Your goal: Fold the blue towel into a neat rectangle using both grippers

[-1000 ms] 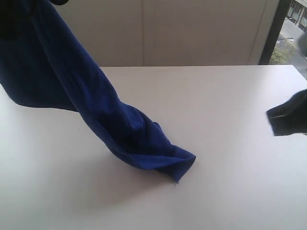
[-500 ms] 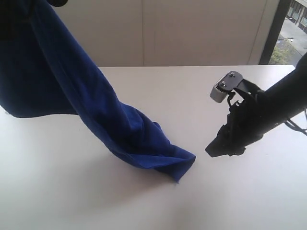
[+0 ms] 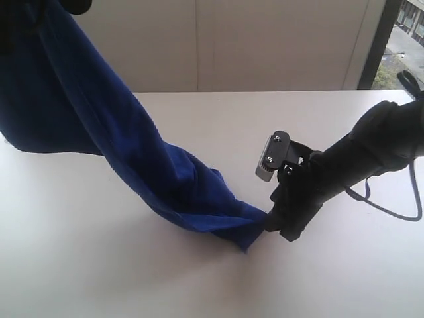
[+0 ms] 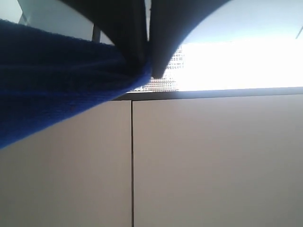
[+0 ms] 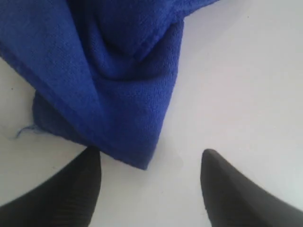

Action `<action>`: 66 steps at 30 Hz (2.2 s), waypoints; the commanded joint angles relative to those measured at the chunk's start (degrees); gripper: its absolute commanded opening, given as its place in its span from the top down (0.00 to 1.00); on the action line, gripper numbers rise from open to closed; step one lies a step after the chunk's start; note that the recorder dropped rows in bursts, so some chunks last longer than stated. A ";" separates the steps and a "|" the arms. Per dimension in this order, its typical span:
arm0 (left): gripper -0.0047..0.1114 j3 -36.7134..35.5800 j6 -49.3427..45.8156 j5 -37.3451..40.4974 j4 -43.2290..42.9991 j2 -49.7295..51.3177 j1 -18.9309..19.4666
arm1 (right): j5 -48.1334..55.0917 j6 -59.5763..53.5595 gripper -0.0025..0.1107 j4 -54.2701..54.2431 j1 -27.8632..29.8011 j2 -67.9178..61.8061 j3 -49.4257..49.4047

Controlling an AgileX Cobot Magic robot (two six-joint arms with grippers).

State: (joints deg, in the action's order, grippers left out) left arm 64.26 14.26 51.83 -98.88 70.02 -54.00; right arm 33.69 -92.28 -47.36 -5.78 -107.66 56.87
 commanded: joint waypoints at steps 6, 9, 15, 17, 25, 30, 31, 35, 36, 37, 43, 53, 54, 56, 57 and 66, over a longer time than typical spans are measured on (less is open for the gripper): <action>0.96 0.47 -0.36 0.88 -1.06 -0.73 0.17 | -4.26 -2.07 0.68 -1.23 -2.85 -2.73 0.45; 0.96 0.47 -0.36 0.88 -1.06 -0.73 0.17 | -4.26 -2.07 0.86 -1.20 -2.85 -2.60 0.49; 0.96 0.47 -2.52 4.18 -1.06 -0.73 0.17 | -5.48 -2.07 0.98 0.12 -2.85 2.71 0.49; 0.96 0.47 -2.73 5.24 -1.06 -0.73 0.17 | -5.61 -2.07 0.98 2.86 -2.85 5.65 0.49; 0.96 0.47 -2.73 8.21 -1.06 -0.73 0.17 | -4.49 25.04 0.98 38.37 -2.85 16.92 0.49; 0.96 0.47 -2.73 11.41 -1.06 -0.97 0.17 | -1.69 37.53 0.98 50.03 -2.85 24.02 0.49; 0.96 0.47 -2.73 12.31 -1.06 -1.11 0.17 | -0.89 38.80 0.98 51.29 -2.85 25.55 0.49; 0.96 0.47 -2.73 13.20 -0.98 -3.64 0.17 | 1.80 45.61 0.98 56.59 -2.85 31.55 0.49; 0.96 0.47 -2.87 12.63 0.99 -4.56 0.17 | 2.30 47.25 0.98 57.91 -2.85 33.10 0.57; 0.96 0.47 -3.93 12.04 3.86 -5.47 0.17 | 2.96 49.45 0.98 59.93 -2.85 34.56 0.57; 0.96 0.47 -17.80 12.55 22.99 -9.44 0.17 | 9.91 55.48 0.98 65.09 -2.85 41.81 0.57; 0.96 0.47 -23.33 18.13 37.29 -17.27 -2.30 | 21.91 52.26 0.98 65.28 -2.85 55.95 0.57; 0.96 0.47 -25.36 18.13 41.07 -18.21 -2.71 | 22.95 51.53 0.98 65.16 -2.85 57.29 0.57; 0.96 0.47 -27.88 18.13 47.16 -19.58 -2.87 | 25.00 50.82 0.98 64.94 -2.85 59.12 0.57; 0.96 0.47 -28.74 18.13 49.71 -20.26 -2.87 | 26.05 50.52 0.98 64.63 -2.85 60.02 0.57; 0.96 0.47 -27.03 18.13 60.55 -26.97 -2.71 | 34.41 50.03 0.98 62.79 -2.85 65.42 0.57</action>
State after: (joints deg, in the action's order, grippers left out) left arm 64.49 -14.38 64.80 -39.81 45.44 -56.72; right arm 65.86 -41.69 16.36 -8.56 -43.39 57.10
